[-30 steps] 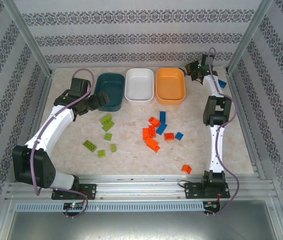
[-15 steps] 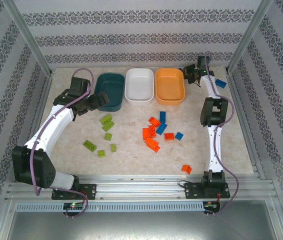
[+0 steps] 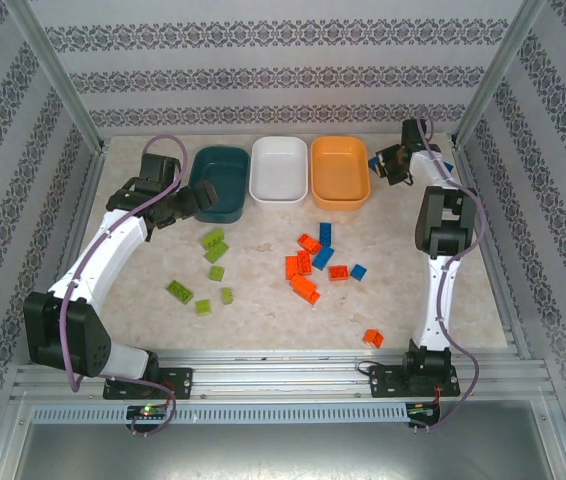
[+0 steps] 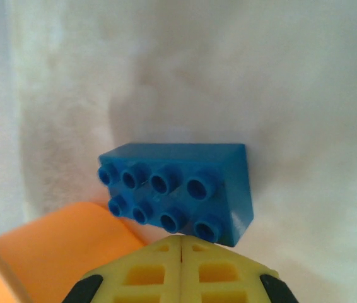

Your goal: Sort the legos into containers by color

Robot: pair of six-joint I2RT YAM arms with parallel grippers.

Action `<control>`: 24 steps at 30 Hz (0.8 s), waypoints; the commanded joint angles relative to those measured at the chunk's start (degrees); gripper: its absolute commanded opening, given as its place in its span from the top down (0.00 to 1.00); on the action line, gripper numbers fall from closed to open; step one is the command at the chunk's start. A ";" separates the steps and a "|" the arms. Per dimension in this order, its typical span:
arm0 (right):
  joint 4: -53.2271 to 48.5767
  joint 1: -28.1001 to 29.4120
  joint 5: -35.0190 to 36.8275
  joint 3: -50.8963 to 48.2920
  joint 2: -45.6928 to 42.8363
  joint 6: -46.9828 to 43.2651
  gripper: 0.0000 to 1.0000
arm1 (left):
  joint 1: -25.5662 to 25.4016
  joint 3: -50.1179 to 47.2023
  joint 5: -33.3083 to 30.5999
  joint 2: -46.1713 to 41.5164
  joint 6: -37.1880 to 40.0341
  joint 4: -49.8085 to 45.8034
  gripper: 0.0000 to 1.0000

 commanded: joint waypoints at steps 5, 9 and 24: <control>-1.83 -2.34 2.19 -21.58 -16.86 -7.81 1.00 | -0.49 -1.18 0.45 1.32 -2.95 5.58 0.00; -2.24 -0.92 0.83 -33.81 -28.81 -10.70 1.00 | -0.65 -2.87 0.89 1.89 -4.28 8.73 0.00; -25.64 0.81 16.57 -23.19 -29.53 -35.56 0.30 | -2.43 -2.01 2.42 6.43 -6.06 12.61 0.00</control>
